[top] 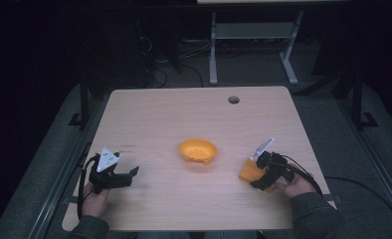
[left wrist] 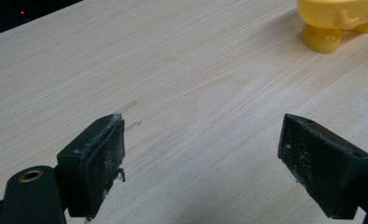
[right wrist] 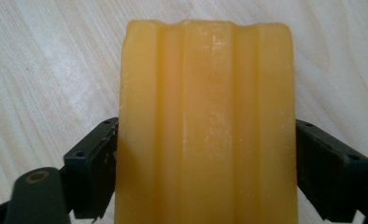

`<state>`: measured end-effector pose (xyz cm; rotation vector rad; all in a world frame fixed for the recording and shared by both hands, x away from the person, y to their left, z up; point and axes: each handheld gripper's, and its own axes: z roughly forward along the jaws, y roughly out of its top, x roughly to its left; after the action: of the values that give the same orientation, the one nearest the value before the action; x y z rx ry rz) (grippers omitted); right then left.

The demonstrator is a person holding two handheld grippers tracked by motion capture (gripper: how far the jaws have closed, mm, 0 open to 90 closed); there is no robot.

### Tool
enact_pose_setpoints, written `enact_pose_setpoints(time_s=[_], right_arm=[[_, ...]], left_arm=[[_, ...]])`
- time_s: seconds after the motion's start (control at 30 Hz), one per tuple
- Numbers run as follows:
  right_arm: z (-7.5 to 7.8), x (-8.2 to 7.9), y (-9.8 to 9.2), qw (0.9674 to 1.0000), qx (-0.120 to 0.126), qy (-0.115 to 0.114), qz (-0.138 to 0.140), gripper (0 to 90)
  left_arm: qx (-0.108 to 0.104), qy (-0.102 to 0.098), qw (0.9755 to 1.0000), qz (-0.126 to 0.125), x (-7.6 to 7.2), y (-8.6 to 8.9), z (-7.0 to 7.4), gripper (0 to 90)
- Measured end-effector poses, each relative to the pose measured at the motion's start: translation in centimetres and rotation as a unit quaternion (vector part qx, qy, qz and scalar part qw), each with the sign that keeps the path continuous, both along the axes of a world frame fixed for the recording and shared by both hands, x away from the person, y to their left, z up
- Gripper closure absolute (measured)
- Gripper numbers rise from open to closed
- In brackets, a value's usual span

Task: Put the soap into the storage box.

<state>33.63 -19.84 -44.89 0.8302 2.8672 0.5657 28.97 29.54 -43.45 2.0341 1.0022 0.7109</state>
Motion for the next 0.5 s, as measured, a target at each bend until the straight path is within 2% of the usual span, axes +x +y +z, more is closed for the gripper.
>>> enact_pose_setpoints(time_s=[0.5], right_arm=[[-0.17,-0.08,0.04,1.0,-0.001,-0.002,0.005,19.8]], left_arm=[[0.002,0.001,1.0,-0.001,-0.03,0.03,0.07,14.1]])
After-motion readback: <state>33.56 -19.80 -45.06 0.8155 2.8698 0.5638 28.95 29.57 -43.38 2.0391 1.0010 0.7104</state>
